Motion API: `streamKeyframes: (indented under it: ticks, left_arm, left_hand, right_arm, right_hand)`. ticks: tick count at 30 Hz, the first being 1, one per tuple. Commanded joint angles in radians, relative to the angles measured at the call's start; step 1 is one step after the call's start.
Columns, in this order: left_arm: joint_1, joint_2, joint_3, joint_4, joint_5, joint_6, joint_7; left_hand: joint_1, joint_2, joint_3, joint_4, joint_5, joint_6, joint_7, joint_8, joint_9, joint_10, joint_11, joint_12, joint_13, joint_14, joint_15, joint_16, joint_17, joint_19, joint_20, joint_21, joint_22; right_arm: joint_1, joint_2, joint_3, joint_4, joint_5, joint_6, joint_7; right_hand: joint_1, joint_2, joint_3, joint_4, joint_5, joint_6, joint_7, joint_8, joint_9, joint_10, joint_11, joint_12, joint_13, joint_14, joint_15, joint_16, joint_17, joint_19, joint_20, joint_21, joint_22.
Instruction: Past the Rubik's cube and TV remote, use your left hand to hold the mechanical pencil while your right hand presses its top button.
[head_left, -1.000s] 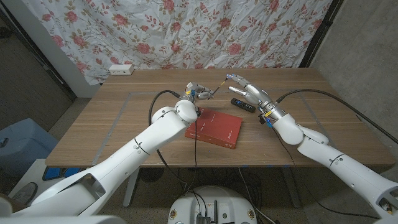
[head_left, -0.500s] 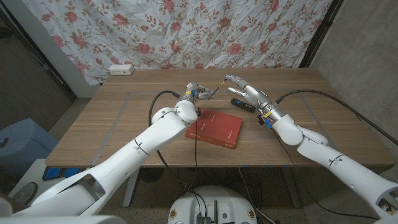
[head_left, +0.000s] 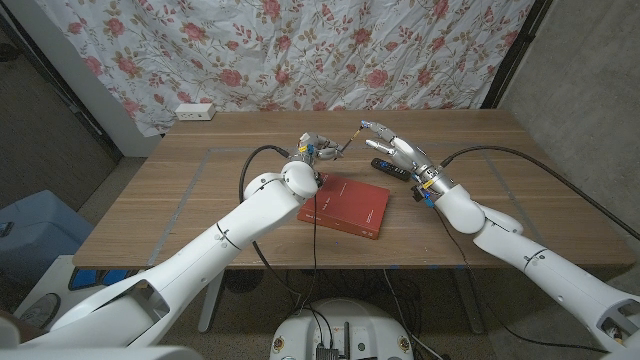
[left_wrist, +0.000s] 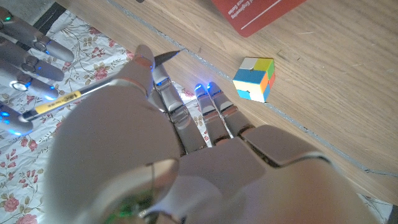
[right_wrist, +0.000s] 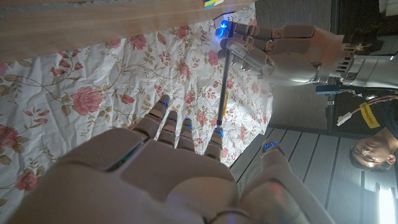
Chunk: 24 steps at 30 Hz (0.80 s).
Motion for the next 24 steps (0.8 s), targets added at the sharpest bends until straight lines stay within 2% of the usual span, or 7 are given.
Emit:
streamKeyframes:
  ticks: [1, 24]
  left_arm:
    - [-0.006, -0.002, -0.001, 0.009, 0.000, -0.006, -0.008]
    - [-0.006, 0.005, 0.004, 0.005, 0.005, -0.011, -0.015]
  left_hand:
    - [0.004, 0.009, -0.003, 0.002, 0.004, 0.004, -0.006, 0.008, 0.004, 0.016, -0.011, 0.005, 0.004, -0.003, -0.151, -0.002, 0.001, -0.004, -0.026, 0.001, 0.006]
    - [0.006, 0.009, -0.005, 0.002, 0.004, 0.004, -0.004, 0.008, 0.004, 0.015, -0.011, 0.004, 0.004, -0.004, -0.151, -0.002, 0.001, -0.004, -0.026, 0.001, 0.006]
  right_arm:
    - [0.002, 0.014, 0.000, 0.011, 0.016, 0.011, 0.013]
    - [-0.006, 0.023, 0.019, 0.015, 0.033, 0.033, 0.009]
  right_hand:
    - [0.001, 0.033, 0.003, 0.003, 0.006, 0.018, 0.000, 0.005, 0.003, -0.001, -0.007, 0.002, 0.002, -0.004, 0.006, 0.003, 0.001, -0.004, -0.005, 0.001, 0.003]
    - [0.003, 0.034, 0.004, 0.002, 0.007, 0.035, 0.000, 0.006, 0.003, -0.001, -0.009, 0.003, 0.002, -0.005, 0.005, 0.004, 0.001, -0.003, -0.005, 0.002, 0.003]
